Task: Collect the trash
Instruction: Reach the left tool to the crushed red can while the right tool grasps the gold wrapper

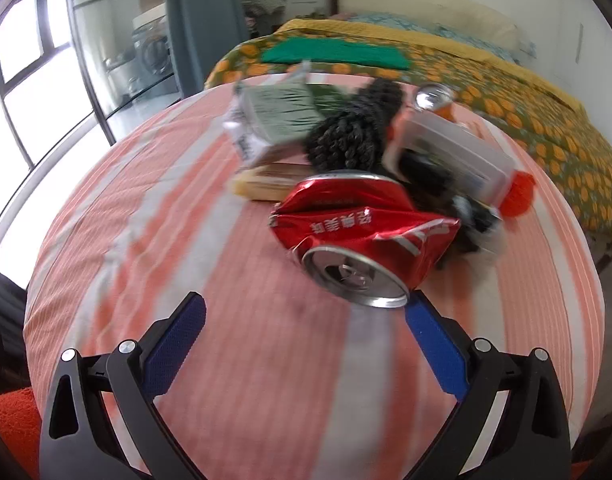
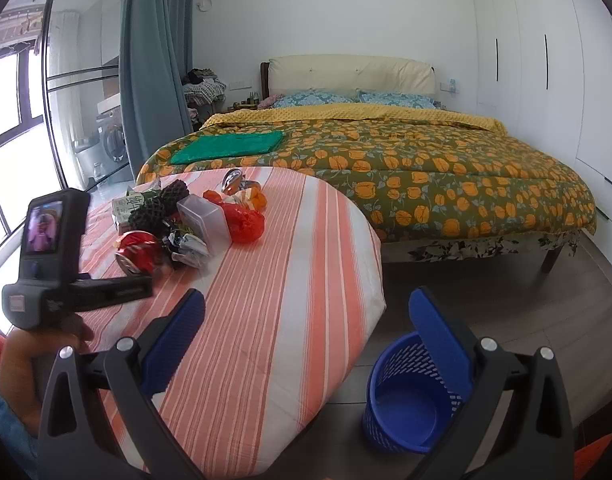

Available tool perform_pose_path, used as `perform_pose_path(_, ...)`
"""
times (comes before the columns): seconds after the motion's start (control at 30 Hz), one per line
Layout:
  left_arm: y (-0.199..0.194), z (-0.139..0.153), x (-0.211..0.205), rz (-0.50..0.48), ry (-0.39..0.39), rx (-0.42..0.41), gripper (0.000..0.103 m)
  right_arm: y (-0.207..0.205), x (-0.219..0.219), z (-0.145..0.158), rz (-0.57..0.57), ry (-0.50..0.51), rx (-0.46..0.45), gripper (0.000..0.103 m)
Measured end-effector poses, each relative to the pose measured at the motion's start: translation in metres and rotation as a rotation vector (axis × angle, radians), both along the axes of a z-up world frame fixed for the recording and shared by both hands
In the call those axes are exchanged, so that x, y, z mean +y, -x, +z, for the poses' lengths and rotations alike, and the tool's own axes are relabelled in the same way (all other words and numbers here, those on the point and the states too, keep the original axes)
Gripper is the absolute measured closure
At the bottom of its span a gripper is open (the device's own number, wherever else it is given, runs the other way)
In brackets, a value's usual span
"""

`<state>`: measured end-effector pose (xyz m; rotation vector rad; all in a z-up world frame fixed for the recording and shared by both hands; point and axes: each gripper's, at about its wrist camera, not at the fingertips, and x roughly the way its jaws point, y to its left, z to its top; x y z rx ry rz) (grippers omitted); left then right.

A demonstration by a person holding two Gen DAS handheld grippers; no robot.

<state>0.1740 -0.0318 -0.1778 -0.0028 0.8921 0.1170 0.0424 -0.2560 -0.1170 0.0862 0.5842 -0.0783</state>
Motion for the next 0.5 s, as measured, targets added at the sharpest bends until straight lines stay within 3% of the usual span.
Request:
perform_pose_path(0.27, 0.012, 0.006, 0.080, 0.175, 0.049, 0.004, 0.004, -0.003, 0.008, -0.004, 0.017, 0.009, 0.008, 0.005)
perform_pose_path(0.37, 0.016, 0.003, 0.088, 0.159, 0.078, 0.022, 0.004, -0.006, 0.013, -0.007, 0.031, 0.020, 0.017, 0.005)
perform_pose_path(0.5, 0.020, -0.003, 0.074, 0.053, 0.078, 0.043, 0.004, -0.013, 0.020, -0.015, 0.064, 0.033, 0.046, 0.005)
